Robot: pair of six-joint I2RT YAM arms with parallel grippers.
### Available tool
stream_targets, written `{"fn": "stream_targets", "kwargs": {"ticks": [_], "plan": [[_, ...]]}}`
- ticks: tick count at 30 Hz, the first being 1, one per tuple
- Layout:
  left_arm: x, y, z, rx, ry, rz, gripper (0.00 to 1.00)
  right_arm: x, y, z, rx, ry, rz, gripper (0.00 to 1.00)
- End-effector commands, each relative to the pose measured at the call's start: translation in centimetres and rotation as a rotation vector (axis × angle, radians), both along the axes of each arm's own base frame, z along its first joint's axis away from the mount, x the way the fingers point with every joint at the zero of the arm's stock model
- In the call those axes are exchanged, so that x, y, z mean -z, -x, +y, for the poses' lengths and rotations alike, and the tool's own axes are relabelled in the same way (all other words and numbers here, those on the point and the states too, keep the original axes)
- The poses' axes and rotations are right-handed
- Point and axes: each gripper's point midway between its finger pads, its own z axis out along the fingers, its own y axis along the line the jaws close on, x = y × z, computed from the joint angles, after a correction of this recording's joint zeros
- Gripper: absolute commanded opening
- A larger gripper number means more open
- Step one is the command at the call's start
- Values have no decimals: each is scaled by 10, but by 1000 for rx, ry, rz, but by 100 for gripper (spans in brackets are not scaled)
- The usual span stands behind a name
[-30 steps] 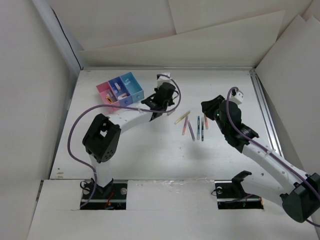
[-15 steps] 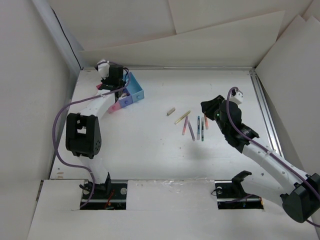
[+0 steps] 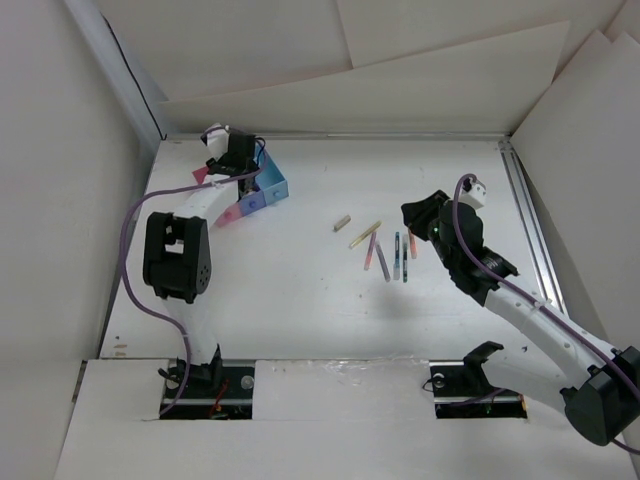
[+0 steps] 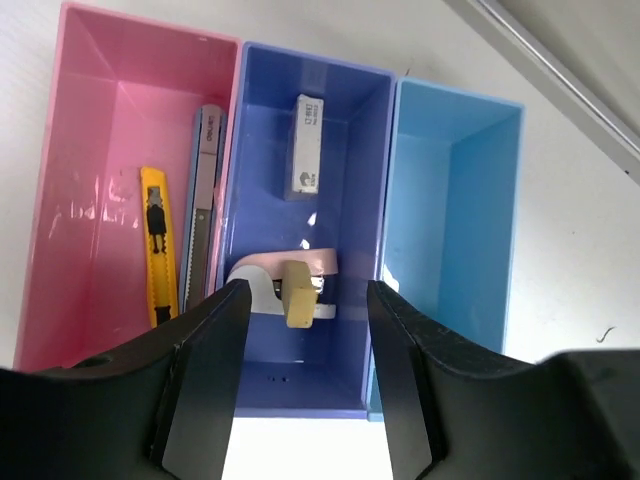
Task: Sort the stationery into containers
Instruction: Place the stationery in the storage box, then pick up the stationery from the center of the board.
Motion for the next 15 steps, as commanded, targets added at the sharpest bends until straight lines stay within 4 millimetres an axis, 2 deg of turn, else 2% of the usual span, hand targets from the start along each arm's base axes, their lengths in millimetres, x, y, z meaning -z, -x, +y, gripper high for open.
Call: {"fn": "stream_targets", "kwargs": {"ticks": [1,2,4,5,7,8,9,11,12,14,15], "plan": [[-55,-4,4,-13,8,-136,47,-20,0,-1,-4,-26,-55,31],[-56,1,-10,20,16,-142,48,-20,0,-1,-4,-26,-55,31],[-71,7,-31,79,5,-184,48,-20,0,-1,-4,-26,-55,31],[-78,21,-57,149,-1,-201,48,-20,0,-1,-4,-26,-55,31],[-81,36,-98,297,9,-223,48,-23,1,-2,-4,-31,-63,31],[-89,43,-117,377,6,-257,48,-23,1,-2,-4,-31,-63,31],[-67,62,-146,485,10,-221,49,-23,1,-2,-4,-31,-63,31],[-51,81,-186,651,44,-224,55,-26,2,-2,-4,-36,-71,28],[-31,100,-202,721,31,-186,56,-26,2,-2,-4,-36,-71,25],[-15,112,-219,781,18,-157,60,-26,2,-2,-4,-36,-71,19],[5,118,-225,805,-2,-114,62,-26,2,-2,-4,-36,-71,18]]}}
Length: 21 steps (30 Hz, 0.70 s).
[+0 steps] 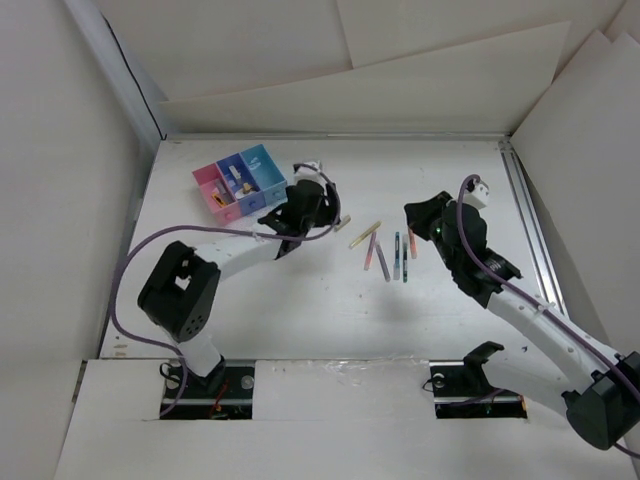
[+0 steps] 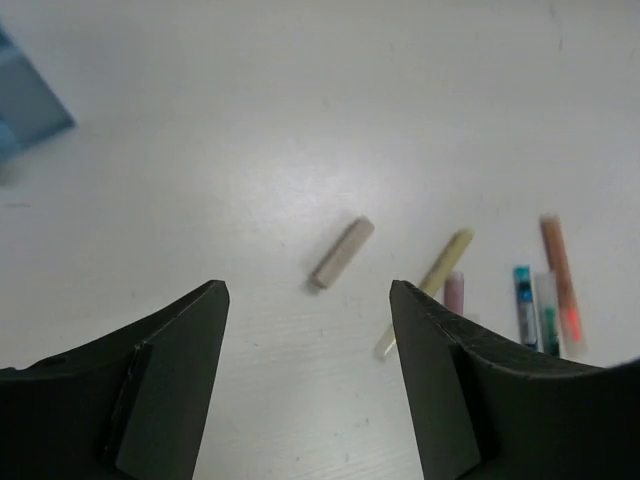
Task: Sort the stationery into containers
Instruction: Pick up the stationery from the center of the board.
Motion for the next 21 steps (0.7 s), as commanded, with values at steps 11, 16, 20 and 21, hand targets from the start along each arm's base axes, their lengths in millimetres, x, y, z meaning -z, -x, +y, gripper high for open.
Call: {"fn": "stream_targets", "kwargs": {"ticks": [11,16,20,21], "plan": [[78,12,-63,281,-225,31,65,-5,-7,4,-14,13,-16,33],[90,-2,-60,238,-297,43,65,-8,-5,5,-27,5,-23,34],[97,-10,-57,205,-337,61,64,-8,-5,5,-26,5,-24,34],[102,-11,-58,206,-344,71,63,-8,-5,5,-26,5,-24,34]]}}
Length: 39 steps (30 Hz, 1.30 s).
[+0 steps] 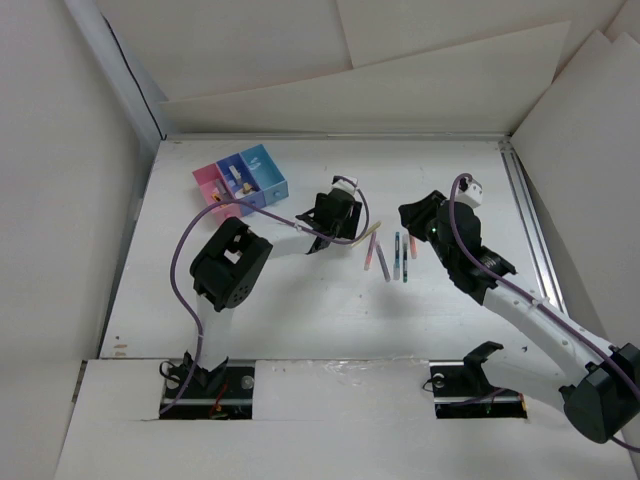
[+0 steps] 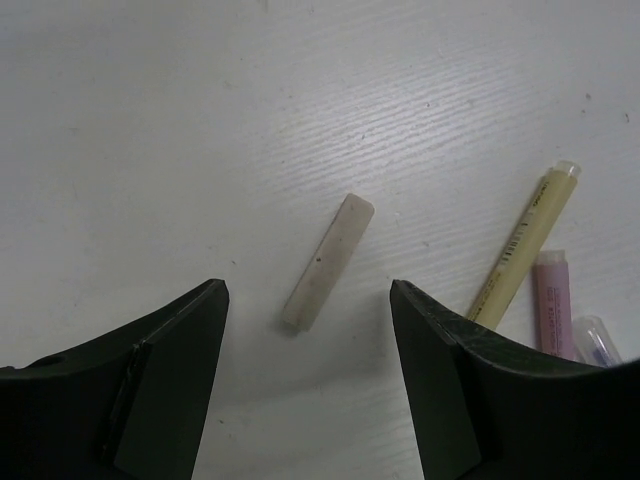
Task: Sort the stationery into containers
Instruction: Pick up the stationery from the center of the board, then place the stationery in the storage box.
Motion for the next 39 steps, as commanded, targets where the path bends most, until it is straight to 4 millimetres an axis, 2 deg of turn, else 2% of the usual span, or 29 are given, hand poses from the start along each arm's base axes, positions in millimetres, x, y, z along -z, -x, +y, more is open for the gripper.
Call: {"fn": "stream_targets", "kwargs": {"ticks": [1,2,6,8,11,12,13,14,15,17,20,21,27,28,31,32,35,36,39], "plan": [[-11,-13,1,-27,-33,-34,63,-22,-2,0,-4,-23,-57,34],[-14,-16,0,-20,-36,-44,63,-22,-2,0,-4,-23,-57,34],[-7,-19,-2,-7,-63,-38,58,-25,-1,-1,-3,-29,-66,34],[-3,-19,-2,1,-80,-32,53,-25,-1,-1,-3,-29,-66,34],[-9,-22,-5,0,-74,-39,35,-25,-1,-1,-3,-29,-66,34],[-9,-22,-5,0,-74,-39,22,-25,-1,-1,-3,-29,-66,34],[-9,-22,-5,-8,-64,-35,16,-25,-1,-1,-3,-29,-66,34],[-19,-23,-7,-18,-38,-46,10,-25,-1,-1,-3,-29,-66,34],[-21,-20,-5,-26,-28,-43,7,-25,-1,-1,-3,-29,-66,34],[-32,-21,-1,-51,9,-55,2,-25,-1,-1,-3,-29,-66,34],[-60,-23,9,-79,137,-59,1,-25,-1,-1,-3,-29,-66,34],[-78,-25,15,-101,174,-79,1,-25,0,1,-12,-31,-65,34],[-129,-47,83,-371,292,-165,1,-22,-1,3,-21,-28,-56,34],[-145,-55,103,-423,332,-192,1,-22,-1,3,-21,-28,-56,34],[-147,-61,142,-570,407,-175,4,-22,-1,3,-21,-28,-56,34],[-151,-68,169,-638,426,-185,4,-19,-2,3,-21,-24,-48,34],[-150,-77,203,-741,469,-187,8,-19,0,8,-39,-26,-46,34],[-143,-82,220,-778,457,-183,9,-21,-1,8,-39,-30,-54,34],[-132,-91,244,-862,425,-176,11,-18,-1,11,-50,-28,-45,34]]}}
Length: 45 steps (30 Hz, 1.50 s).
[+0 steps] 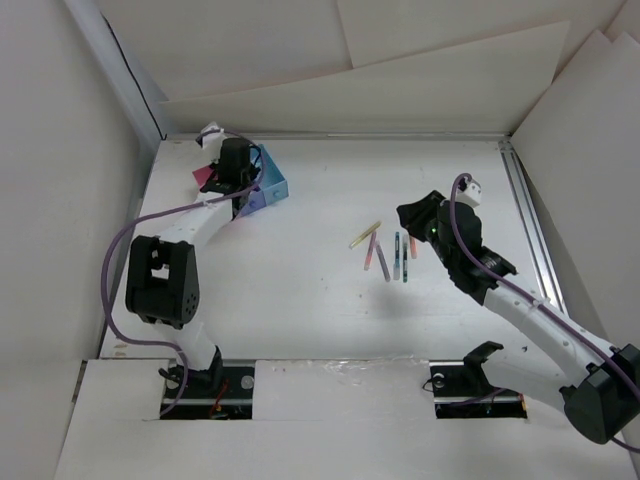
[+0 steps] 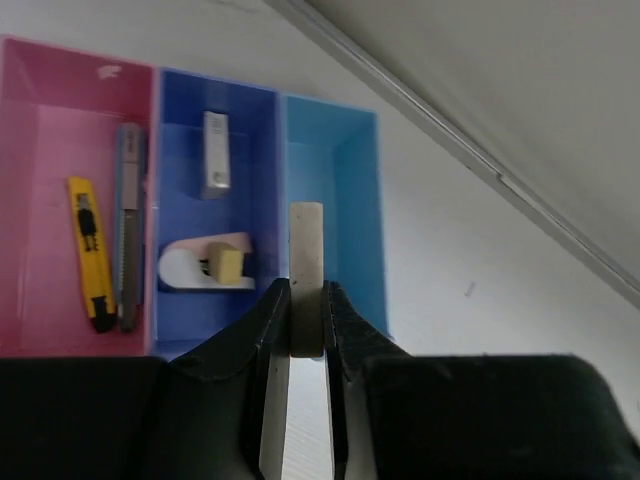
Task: Sort the stationery into containers
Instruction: Place the stationery in the storage box, then pick up the pen from the center of the board.
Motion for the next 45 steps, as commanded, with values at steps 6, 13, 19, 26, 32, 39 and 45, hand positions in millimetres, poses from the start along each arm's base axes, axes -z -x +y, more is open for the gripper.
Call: {"fn": "stream_targets", "kwargs": {"ticks": [6,13,19,26,32,39,45], "plan": [[42,-20,39,-156,-7,127,13,-16,-3,7,-24,-19,-43,34],[46,-33,52,-185,-22,138,33,-16,-3,7,-24,-19,-43,34],[35,-36,51,-178,-24,112,54,-14,-6,8,-24,-15,-35,34],[-9,-9,26,-97,55,-21,54,-7,-8,16,-42,-6,-16,17],[-25,60,-48,177,146,-156,54,19,-17,40,-95,48,47,0],[-5,147,-100,511,173,-205,54,57,-33,60,-63,156,144,0],[-3,191,-126,758,233,-254,57,93,-45,63,17,281,278,17]]}}
